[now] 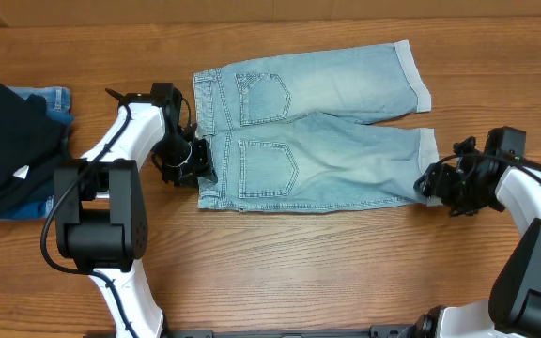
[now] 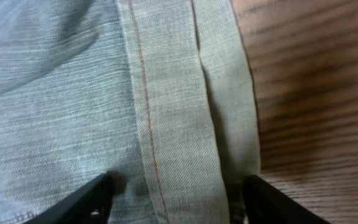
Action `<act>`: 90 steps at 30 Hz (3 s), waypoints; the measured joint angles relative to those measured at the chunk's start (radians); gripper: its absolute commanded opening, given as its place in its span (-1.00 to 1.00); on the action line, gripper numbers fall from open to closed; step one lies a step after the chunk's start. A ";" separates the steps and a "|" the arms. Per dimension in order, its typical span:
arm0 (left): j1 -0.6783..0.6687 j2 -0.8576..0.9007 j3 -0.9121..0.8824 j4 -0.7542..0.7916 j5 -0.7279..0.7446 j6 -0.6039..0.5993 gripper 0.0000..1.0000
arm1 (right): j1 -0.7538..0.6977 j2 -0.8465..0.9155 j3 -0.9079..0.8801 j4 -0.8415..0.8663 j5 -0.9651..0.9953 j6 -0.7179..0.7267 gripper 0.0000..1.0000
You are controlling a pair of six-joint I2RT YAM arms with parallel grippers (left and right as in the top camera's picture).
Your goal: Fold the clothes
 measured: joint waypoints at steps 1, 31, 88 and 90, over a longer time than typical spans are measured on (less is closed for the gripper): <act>0.000 0.000 0.000 0.001 0.000 0.000 -0.17 | 0.000 0.000 -0.011 0.005 0.003 -0.003 0.28; 0.000 0.000 0.000 0.010 -0.003 0.000 -0.17 | -0.090 -0.005 0.097 -0.286 0.018 0.101 0.25; -0.169 0.000 -0.124 -0.078 0.205 0.058 -0.92 | -0.282 -0.021 0.059 -0.216 0.059 0.230 0.36; -0.169 0.000 -0.132 -0.053 0.221 0.064 -0.92 | -0.282 -0.021 0.059 -0.225 0.058 0.227 0.31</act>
